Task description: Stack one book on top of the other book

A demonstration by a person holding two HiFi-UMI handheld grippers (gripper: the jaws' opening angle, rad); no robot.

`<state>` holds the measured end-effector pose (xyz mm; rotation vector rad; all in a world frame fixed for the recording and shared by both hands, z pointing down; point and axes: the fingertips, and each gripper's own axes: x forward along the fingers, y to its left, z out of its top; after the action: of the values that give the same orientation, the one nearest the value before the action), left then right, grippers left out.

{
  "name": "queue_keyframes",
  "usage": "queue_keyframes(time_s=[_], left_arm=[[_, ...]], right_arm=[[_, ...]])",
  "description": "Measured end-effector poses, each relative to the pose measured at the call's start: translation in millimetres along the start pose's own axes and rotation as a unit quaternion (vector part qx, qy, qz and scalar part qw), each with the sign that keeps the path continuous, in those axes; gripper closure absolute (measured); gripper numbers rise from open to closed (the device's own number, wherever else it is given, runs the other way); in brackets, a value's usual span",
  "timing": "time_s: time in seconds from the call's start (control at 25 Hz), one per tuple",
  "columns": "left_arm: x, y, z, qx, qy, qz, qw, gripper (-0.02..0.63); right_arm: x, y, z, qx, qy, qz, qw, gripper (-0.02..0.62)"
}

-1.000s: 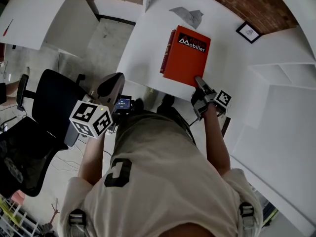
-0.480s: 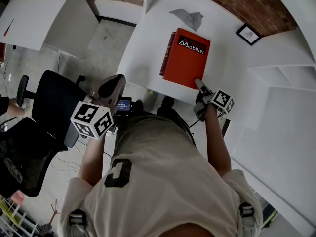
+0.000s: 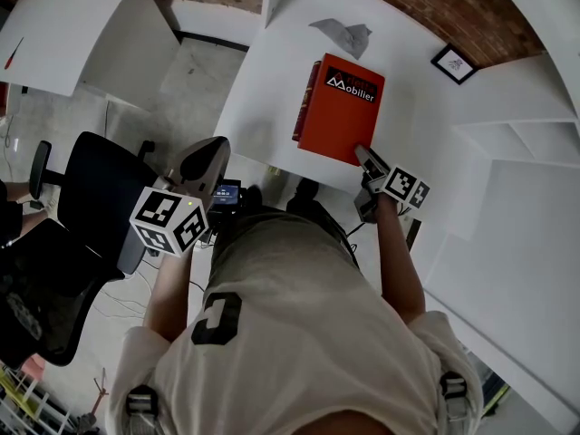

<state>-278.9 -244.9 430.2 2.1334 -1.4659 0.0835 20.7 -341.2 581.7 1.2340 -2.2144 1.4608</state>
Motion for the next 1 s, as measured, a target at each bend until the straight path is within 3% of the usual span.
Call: queue_keyframes(time_s=[0.56,1.0], left_arm=[[-1.4,3.0,0.5,0.001,0.0,0.002,1.0,0.6],[-1.4,2.9,4.5,0.001,-0.005,0.007,1.0,0.6]], right_arm=[[1.6,3.4,1.2,-0.045,0.018,0.008,0.999,0.422],[1.3,3.4,4.6,-0.034,0.02,0.01,0.999,0.42]])
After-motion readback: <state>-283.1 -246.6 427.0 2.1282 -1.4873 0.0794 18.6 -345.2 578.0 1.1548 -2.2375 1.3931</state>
